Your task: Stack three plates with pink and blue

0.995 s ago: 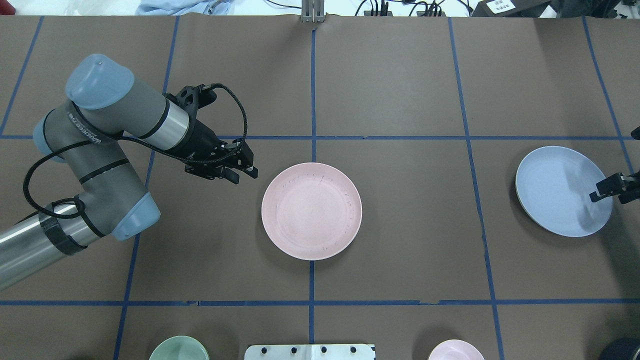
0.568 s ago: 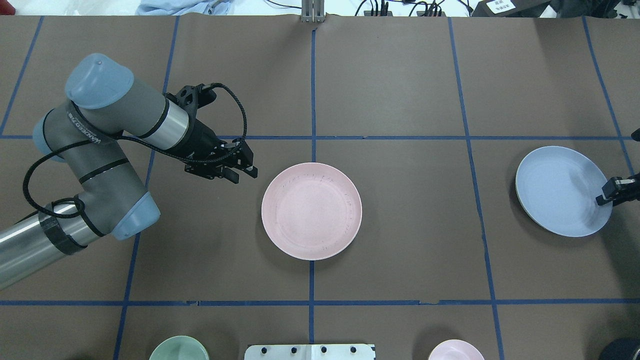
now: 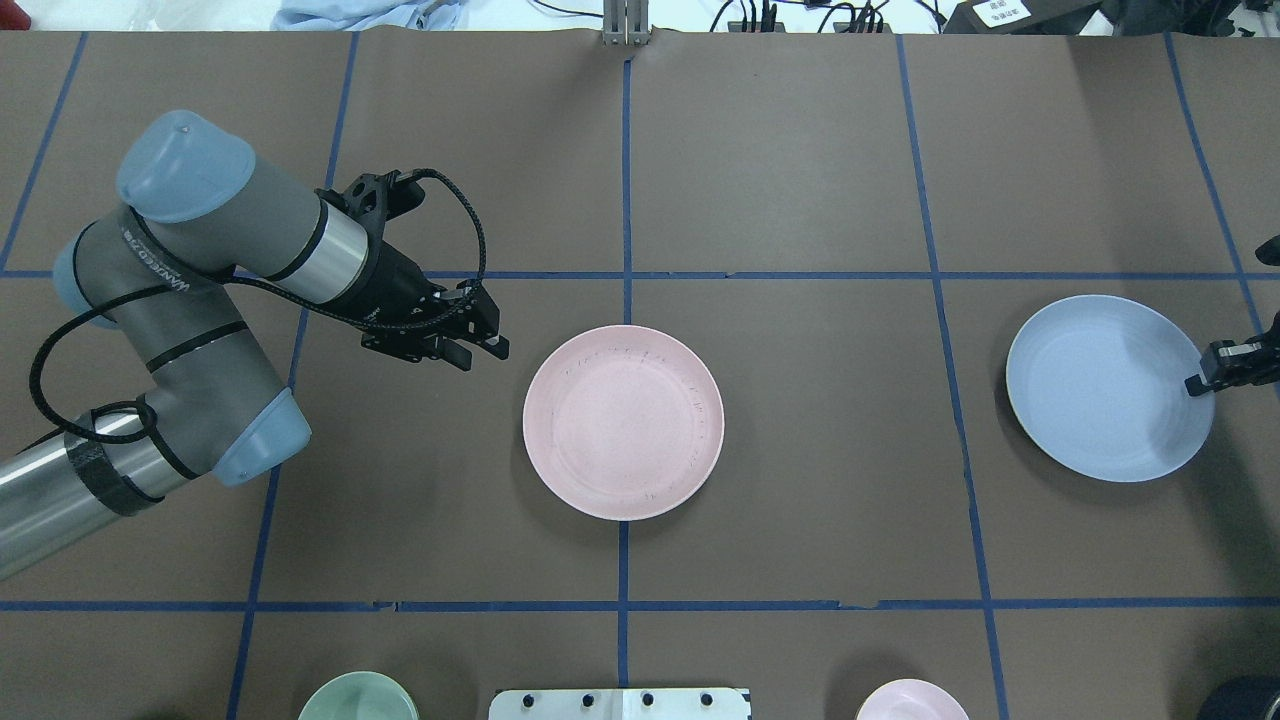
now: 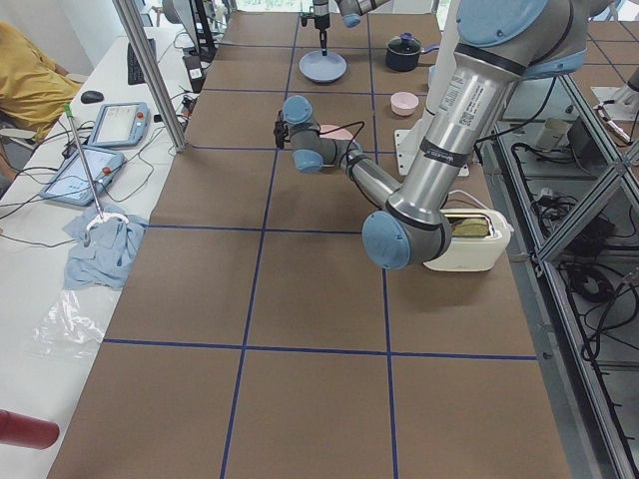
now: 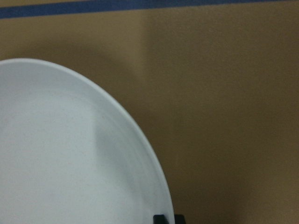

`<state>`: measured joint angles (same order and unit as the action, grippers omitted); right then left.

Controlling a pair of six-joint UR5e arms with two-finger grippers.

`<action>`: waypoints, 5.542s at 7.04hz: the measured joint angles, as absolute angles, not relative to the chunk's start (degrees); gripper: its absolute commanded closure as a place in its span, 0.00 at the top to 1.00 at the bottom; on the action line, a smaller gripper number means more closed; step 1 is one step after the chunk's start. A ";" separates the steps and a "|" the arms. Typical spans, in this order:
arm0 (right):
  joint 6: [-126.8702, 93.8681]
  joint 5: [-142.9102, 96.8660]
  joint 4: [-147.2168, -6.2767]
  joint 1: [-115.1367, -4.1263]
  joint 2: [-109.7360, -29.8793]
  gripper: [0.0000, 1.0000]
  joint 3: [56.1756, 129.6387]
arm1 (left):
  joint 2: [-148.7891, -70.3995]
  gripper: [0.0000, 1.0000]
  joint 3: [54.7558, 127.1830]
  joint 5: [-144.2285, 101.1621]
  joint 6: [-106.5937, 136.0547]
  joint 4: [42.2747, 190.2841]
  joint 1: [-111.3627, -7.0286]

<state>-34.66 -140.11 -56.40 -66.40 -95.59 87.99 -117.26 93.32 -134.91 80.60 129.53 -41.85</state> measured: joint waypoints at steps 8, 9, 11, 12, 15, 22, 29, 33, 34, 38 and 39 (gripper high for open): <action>-87.88 -131.30 -55.64 -48.13 -70.02 0.00 97.98 | -107.92 0.52 97.70 -135.56 73.05 129.66 -46.53; -94.11 -126.45 -55.65 -43.18 -66.16 0.00 98.13 | -106.01 0.52 97.75 -135.62 69.47 129.70 -47.73; -100.19 -118.59 -55.80 -35.19 -62.59 0.00 98.32 | -103.00 0.52 98.15 -135.69 64.49 129.76 -49.22; -101.04 -117.28 -55.98 -33.38 -62.40 0.00 98.40 | -102.48 0.52 98.38 -135.70 63.69 129.75 -49.45; -101.50 -116.71 -56.40 -31.29 -63.73 0.00 98.50 | -102.23 0.52 98.52 -135.70 63.35 129.65 -49.52; -101.50 -116.52 -56.34 -29.53 -66.43 0.00 99.48 | -102.17 0.53 98.53 -135.70 63.45 129.73 -49.48; -101.51 -116.40 -56.32 -28.21 -67.90 0.56 100.75 | -102.13 0.53 98.52 -135.70 63.46 129.72 -49.48; -101.51 -116.33 -55.94 -28.26 -67.90 1.00 100.73 | -102.13 0.53 98.55 -135.64 63.53 129.73 -49.48; -101.51 -116.39 -55.91 -28.36 -67.98 1.00 101.14 | -102.13 0.52 98.58 -135.63 63.54 129.73 -49.48; -99.67 -118.63 -56.09 -34.99 -73.38 1.00 103.67 | -99.75 0.51 98.79 -135.59 56.47 129.50 -52.80; -96.09 -120.45 -56.13 -38.05 -76.10 1.00 103.76 | -98.43 0.50 98.53 -135.56 51.43 129.28 -55.04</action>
